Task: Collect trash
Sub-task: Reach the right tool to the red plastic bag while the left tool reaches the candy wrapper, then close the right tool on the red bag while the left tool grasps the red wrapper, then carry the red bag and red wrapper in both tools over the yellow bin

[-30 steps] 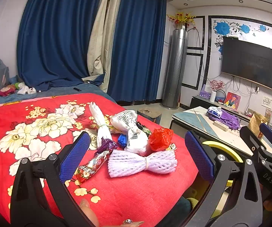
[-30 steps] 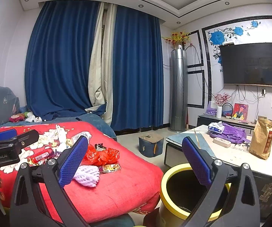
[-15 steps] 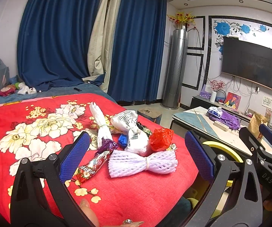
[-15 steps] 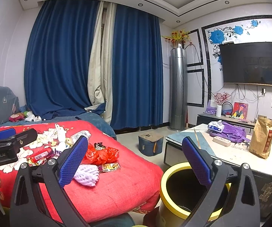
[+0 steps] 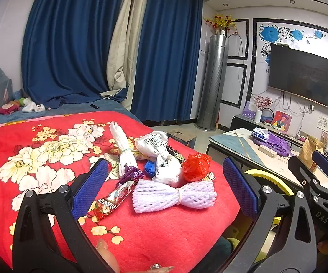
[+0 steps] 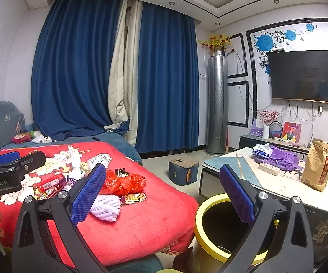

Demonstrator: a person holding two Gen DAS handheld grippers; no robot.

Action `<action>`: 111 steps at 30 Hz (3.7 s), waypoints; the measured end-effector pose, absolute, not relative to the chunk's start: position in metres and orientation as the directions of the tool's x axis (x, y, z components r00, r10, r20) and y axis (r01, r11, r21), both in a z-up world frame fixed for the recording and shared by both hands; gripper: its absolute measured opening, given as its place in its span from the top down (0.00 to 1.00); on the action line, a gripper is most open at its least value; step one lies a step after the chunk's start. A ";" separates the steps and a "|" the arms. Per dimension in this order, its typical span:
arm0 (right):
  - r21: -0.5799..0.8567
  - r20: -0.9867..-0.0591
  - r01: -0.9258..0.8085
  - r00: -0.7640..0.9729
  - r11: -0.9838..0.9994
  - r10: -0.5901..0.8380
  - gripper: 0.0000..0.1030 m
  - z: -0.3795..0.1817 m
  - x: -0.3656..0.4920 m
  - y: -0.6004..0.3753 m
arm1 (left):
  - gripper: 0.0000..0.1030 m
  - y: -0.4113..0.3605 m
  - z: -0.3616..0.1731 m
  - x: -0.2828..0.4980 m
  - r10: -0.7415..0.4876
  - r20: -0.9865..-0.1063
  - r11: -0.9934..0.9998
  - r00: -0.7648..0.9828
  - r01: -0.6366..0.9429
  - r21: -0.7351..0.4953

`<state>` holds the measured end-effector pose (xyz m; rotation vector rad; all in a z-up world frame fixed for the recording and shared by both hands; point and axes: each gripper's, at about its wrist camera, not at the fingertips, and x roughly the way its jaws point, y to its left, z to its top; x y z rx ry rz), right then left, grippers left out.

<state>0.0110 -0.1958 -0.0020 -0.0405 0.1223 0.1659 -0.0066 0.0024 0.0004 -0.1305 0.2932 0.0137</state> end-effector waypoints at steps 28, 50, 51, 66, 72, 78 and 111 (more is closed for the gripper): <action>-0.130 -0.313 -0.405 0.883 0.905 0.351 0.06 -0.009 0.073 -0.126 | 0.10 0.083 -0.022 0.017 0.075 -0.437 0.982 0.897 -0.143 -0.126; -0.096 -0.531 -0.492 0.761 0.865 0.374 0.50 -0.034 0.170 -0.085 | 0.35 0.081 -0.076 0.071 -0.110 -0.670 0.992 0.735 0.038 -0.121; -0.092 -0.532 -0.493 0.759 0.865 0.376 0.54 -0.035 0.170 -0.086 | 0.40 0.083 -0.079 0.072 -0.116 -0.679 0.991 0.725 0.034 -0.133; -0.052 -0.474 -0.499 0.775 0.865 0.418 0.88 -0.030 0.159 -0.100 | 0.86 0.086 -0.081 0.063 -0.137 -0.686 0.987 0.714 0.037 -0.159; -0.007 -0.405 -0.490 0.798 0.872 0.446 0.89 -0.012 0.152 -0.117 | 0.90 0.083 -0.069 0.053 -0.163 -0.642 0.984 0.749 0.074 -0.164; 0.044 -0.376 -0.477 0.806 0.878 0.457 0.89 0.003 0.153 -0.133 | 0.91 0.076 -0.049 0.042 -0.202 -0.580 0.976 0.789 0.115 -0.184; 0.032 -0.332 -0.337 0.884 0.941 0.328 0.89 0.022 0.129 -0.239 | 0.91 -0.060 0.002 0.113 -0.403 -0.510 0.914 0.759 0.364 -0.180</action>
